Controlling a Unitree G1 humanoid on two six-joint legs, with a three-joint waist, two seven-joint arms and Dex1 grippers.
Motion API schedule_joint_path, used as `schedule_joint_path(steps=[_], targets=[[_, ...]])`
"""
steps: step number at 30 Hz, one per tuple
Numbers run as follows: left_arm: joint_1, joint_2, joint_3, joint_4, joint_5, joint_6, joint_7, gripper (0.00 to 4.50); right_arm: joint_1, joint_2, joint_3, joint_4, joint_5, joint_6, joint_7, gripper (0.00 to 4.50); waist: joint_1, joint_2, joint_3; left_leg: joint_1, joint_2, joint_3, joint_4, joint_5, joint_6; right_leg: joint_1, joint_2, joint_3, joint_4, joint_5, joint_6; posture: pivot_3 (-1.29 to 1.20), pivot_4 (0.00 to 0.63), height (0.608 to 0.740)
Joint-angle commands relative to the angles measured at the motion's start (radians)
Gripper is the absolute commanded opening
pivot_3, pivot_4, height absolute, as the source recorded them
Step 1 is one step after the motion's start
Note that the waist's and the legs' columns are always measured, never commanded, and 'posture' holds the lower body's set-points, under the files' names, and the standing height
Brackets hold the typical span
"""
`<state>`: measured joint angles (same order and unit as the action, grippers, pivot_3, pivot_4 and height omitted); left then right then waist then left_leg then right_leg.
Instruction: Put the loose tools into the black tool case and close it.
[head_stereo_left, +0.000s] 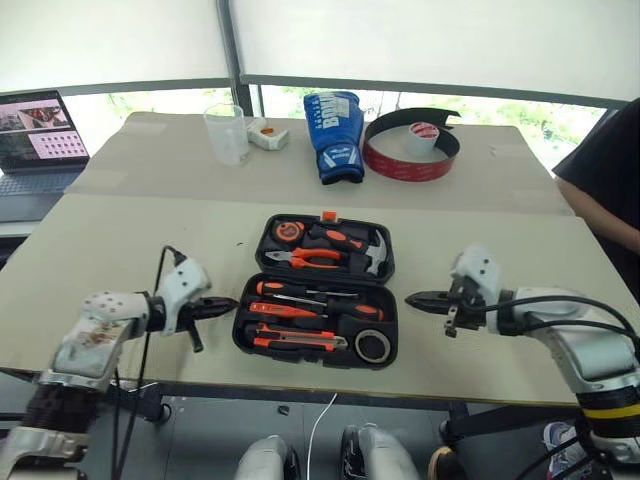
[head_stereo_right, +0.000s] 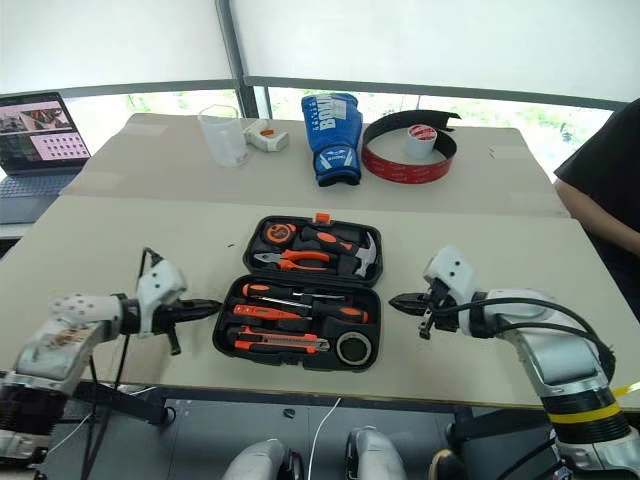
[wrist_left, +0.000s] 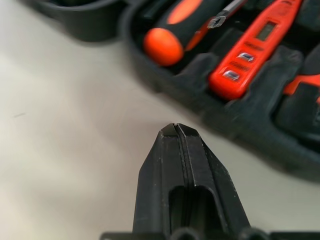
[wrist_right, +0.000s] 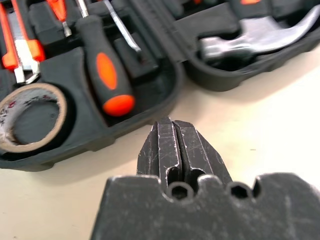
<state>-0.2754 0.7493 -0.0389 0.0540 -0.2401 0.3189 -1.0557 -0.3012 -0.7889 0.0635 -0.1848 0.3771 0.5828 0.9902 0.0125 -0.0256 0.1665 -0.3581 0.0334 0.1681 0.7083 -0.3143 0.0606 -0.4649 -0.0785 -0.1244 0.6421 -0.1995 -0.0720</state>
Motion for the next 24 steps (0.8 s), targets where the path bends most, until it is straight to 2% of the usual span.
schedule_joint_path(steps=[1,7,11,17,24], targets=[[-0.006,-0.026,0.011,-0.109,-0.079,0.026,-0.029,0.03,0.013,-0.008,-0.007,-0.068,0.043,0.003,0.046,0.00,0.001,0.000,0.000,0.000,0.000,0.000,0.000,0.000,0.000,0.000,0.000,0.000,0.000,0.000,0.000,0.00,0.150,0.727],[0.039,-0.001,0.007,-0.142,-0.088,0.023,-0.082,0.03,0.089,-0.037,-0.020,-0.151,0.082,0.021,0.094,0.00,0.010,0.000,0.000,-0.001,0.000,-0.001,0.000,0.000,0.000,-0.001,-0.001,-0.001,-0.001,0.000,0.000,0.00,0.150,0.727],[0.052,0.010,0.011,-0.151,-0.086,0.025,-0.084,0.03,0.120,-0.042,-0.046,-0.153,0.063,-0.002,0.060,0.00,0.009,0.000,0.000,-0.001,0.000,-0.001,0.000,0.000,0.001,0.000,-0.001,-0.001,-0.001,0.000,0.000,0.00,0.150,0.727],[0.040,0.027,0.014,-0.106,-0.054,-0.002,-0.072,0.03,0.049,-0.026,-0.140,-0.010,0.033,-0.013,-0.050,0.00,0.005,0.000,0.000,0.000,0.000,-0.001,0.000,-0.001,0.000,0.000,-0.001,0.000,0.000,0.000,0.000,0.00,0.150,0.727],[0.013,0.002,-0.029,-0.072,-0.009,-0.041,-0.057,0.03,0.025,0.014,-0.056,0.144,-0.095,-0.131,-0.084,0.00,0.000,0.000,0.000,0.000,0.000,0.000,-0.002,0.000,0.000,-0.001,0.000,-0.001,0.000,0.000,0.000,0.00,0.150,0.727]])
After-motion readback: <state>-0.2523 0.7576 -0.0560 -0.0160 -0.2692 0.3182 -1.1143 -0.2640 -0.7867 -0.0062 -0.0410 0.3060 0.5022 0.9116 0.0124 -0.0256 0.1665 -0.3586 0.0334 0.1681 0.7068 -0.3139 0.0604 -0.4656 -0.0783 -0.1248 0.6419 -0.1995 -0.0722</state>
